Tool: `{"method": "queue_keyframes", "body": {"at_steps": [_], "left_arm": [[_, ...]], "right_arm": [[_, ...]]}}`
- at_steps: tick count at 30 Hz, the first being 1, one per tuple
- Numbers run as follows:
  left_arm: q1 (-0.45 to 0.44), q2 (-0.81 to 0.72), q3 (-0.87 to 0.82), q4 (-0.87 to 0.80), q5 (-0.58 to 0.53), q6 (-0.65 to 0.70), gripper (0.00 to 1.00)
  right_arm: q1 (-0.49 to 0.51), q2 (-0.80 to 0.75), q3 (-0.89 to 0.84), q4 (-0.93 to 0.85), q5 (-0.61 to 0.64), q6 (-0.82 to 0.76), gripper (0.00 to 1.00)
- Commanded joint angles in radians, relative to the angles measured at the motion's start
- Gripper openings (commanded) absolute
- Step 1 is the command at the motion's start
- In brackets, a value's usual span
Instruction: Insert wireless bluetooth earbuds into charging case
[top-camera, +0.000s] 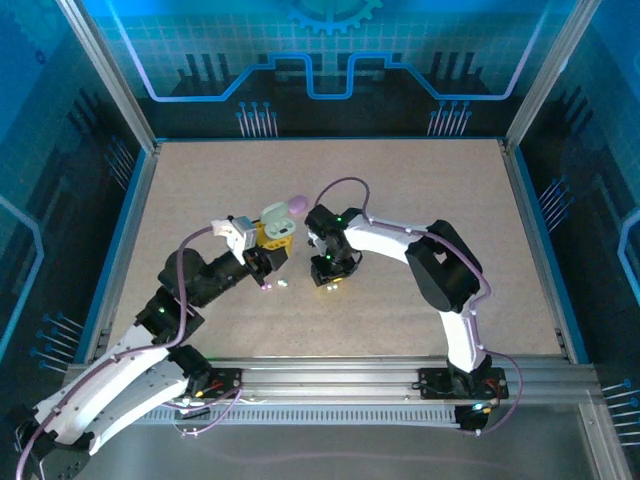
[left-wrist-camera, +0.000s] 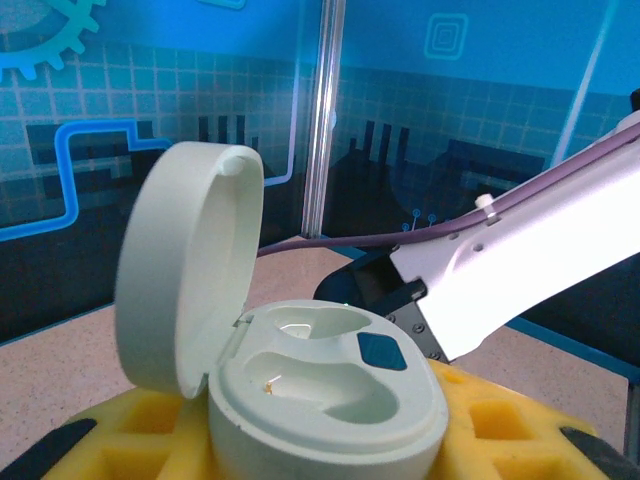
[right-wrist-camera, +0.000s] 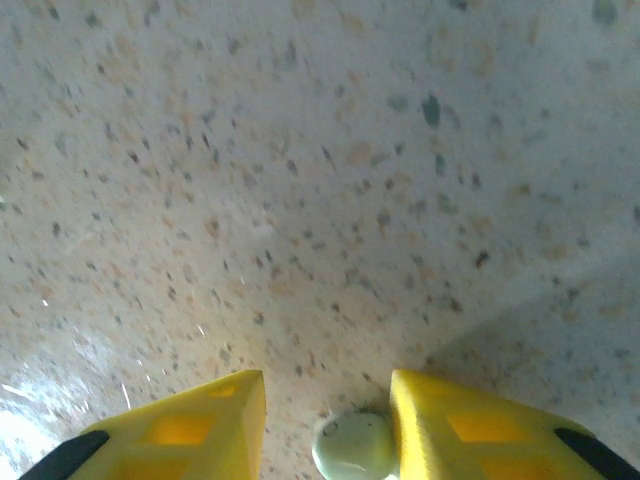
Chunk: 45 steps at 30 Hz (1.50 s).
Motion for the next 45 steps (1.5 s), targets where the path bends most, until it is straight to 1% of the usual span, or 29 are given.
{"method": "queue_keyframes", "body": {"at_steps": [1, 9, 19, 23, 29, 38, 45], "left_arm": [[0.008, 0.002, 0.021, 0.018, 0.011, -0.008, 0.24], [0.008, 0.021, 0.021, 0.033, 0.026, -0.026, 0.25], [0.007, 0.029, 0.019, 0.039, 0.028, -0.033, 0.24], [0.008, 0.033, 0.019, 0.042, 0.025, -0.032, 0.25], [0.007, 0.033, 0.018, 0.044, 0.025, -0.033, 0.25], [0.007, 0.034, 0.018, 0.048, 0.025, -0.037, 0.25], [0.007, 0.035, 0.018, 0.045, 0.026, -0.036, 0.25]], "right_arm": [[-0.007, -0.045, -0.041, -0.050, -0.036, -0.025, 0.38], [-0.008, -0.120, -0.111, 0.005, -0.160, -0.038, 0.37], [-0.006, -0.126, -0.114, 0.005, -0.198, -0.033, 0.38], [-0.002, -0.135, -0.088, -0.013, -0.137, -0.036, 0.39], [0.028, -0.067, -0.013, -0.078, -0.051, -0.072, 0.37], [0.071, 0.010, 0.054, -0.137, -0.004, -0.099, 0.36], [0.078, 0.026, 0.065, -0.156, -0.017, -0.118, 0.31]]}}
